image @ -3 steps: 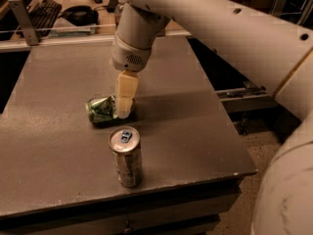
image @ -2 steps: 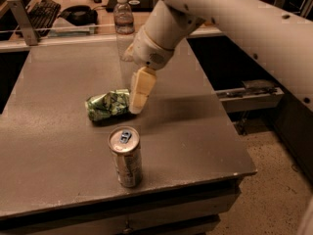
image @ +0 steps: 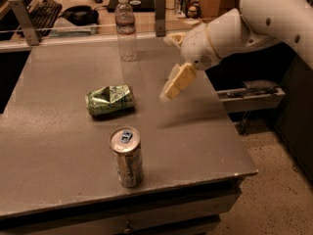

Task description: Knock green can over

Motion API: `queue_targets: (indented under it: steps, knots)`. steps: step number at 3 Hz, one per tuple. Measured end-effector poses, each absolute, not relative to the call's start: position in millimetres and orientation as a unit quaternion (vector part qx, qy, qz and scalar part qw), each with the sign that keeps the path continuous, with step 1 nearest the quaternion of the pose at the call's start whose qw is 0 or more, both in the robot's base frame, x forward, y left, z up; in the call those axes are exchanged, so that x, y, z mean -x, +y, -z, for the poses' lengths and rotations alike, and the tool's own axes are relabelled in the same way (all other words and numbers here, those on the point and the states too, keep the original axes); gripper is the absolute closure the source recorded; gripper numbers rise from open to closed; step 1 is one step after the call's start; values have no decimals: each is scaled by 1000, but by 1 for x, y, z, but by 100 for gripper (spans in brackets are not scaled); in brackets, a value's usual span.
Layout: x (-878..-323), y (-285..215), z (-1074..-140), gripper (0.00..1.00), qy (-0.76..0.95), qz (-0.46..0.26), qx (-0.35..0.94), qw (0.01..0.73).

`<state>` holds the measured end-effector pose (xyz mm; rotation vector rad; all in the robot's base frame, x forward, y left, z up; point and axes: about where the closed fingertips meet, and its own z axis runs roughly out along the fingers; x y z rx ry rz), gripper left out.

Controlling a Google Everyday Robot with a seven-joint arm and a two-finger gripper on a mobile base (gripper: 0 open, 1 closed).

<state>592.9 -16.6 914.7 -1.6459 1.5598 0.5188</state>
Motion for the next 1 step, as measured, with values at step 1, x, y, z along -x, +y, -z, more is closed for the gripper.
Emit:
queue_targets:
  steps: [1]
  knots:
    - [-592,-26,-917,0,618,-204,643,404]
